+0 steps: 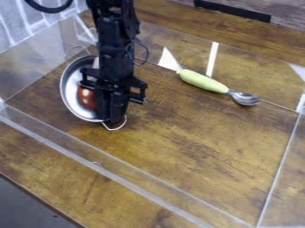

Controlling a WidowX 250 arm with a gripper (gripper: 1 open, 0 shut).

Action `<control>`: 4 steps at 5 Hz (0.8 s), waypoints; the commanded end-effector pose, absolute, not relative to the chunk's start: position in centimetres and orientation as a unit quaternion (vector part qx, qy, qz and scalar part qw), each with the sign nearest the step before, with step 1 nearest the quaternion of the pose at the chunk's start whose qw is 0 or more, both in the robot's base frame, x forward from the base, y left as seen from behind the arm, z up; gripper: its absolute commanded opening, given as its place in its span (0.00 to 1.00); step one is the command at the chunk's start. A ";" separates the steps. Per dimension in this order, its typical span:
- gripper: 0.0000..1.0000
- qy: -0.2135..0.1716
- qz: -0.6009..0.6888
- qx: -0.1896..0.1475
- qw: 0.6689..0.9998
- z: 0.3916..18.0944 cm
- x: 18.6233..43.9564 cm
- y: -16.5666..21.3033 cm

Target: Remove the mushroom from the silver pot and put it on the table

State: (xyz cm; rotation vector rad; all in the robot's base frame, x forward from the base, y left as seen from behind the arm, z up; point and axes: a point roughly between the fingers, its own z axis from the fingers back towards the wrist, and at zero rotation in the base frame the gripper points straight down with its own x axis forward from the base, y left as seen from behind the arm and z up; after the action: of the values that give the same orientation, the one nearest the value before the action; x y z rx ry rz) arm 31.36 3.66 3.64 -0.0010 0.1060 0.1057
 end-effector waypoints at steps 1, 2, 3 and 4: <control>0.00 0.042 0.051 0.003 0.998 5.2 30.9 4.1; 0.00 0.039 0.025 0.000 0.999 6.4 30.8 3.0; 0.00 0.038 0.017 0.001 0.999 7.2 30.5 3.6; 0.00 0.036 0.015 0.002 0.999 8.3 30.0 4.3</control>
State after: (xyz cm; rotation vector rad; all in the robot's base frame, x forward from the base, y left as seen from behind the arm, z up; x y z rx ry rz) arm 29.73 3.50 6.38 -0.0072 0.1350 0.0151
